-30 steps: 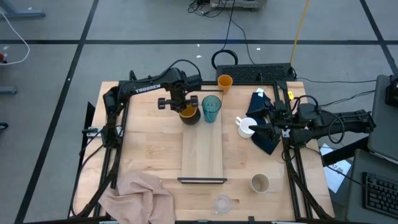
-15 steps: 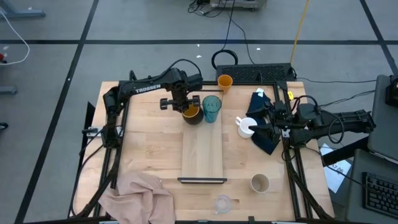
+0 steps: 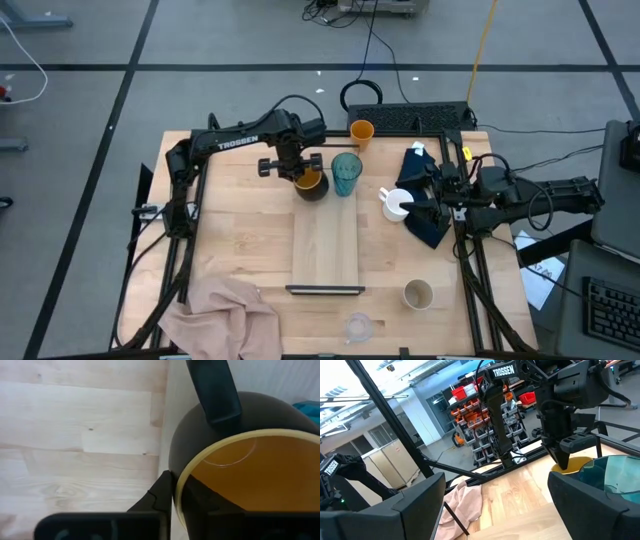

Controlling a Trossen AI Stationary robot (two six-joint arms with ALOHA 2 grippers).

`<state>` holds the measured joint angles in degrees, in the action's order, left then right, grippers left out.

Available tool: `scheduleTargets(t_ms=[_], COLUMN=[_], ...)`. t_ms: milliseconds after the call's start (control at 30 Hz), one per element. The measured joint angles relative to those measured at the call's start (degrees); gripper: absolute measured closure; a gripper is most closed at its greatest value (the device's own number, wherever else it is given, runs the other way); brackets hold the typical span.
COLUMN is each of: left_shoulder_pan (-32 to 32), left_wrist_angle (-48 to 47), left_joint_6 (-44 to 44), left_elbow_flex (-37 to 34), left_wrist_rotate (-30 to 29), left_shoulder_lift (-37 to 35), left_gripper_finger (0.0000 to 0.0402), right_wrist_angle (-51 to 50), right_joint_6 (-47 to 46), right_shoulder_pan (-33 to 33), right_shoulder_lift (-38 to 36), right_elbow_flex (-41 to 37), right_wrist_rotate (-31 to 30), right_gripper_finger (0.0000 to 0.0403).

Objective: Stack small to large cups/mugs on shelf
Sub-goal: Put the yellow mug on the shelf, then put the white mug on the shelf

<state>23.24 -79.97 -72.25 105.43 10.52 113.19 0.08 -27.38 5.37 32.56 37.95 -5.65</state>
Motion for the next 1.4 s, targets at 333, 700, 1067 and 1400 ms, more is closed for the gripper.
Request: scheduleTargets(t_ms=[333, 700, 1067, 1400], left_shoulder_pan=[0.0, 0.0, 1.0, 1.4], left_wrist_angle=[1.1, 2.4, 2.1, 2.0], left_joint_6=[1.3, 1.6, 4.2, 8.2], left_elbow_flex=[0.1, 0.1, 0.0, 0.0], left_wrist_rotate=[1.0, 0.9, 1.7, 3.3], left_shoulder_lift=[-0.1, -0.1, -2.5, -7.1], left_gripper_finger=[0.0311, 0.0302, 0.0302, 0.0302], right_wrist_angle=[-0.1, -1.7, -1.8, -2.4], right_joint_6=[0.1, 0.0, 0.0, 0.0], right_shoulder_pan=[0.0, 0.0, 0.0, 0.0], right_shoulder_lift=[0.0, 0.0, 0.0, 0.0], right_elbow_flex=[0.0, 0.0, 0.0, 0.0], right_wrist_rotate=[0.0, 0.0, 0.0, 0.0], right_gripper_finger=[0.0060, 0.0060, 0.0060, 0.0060])
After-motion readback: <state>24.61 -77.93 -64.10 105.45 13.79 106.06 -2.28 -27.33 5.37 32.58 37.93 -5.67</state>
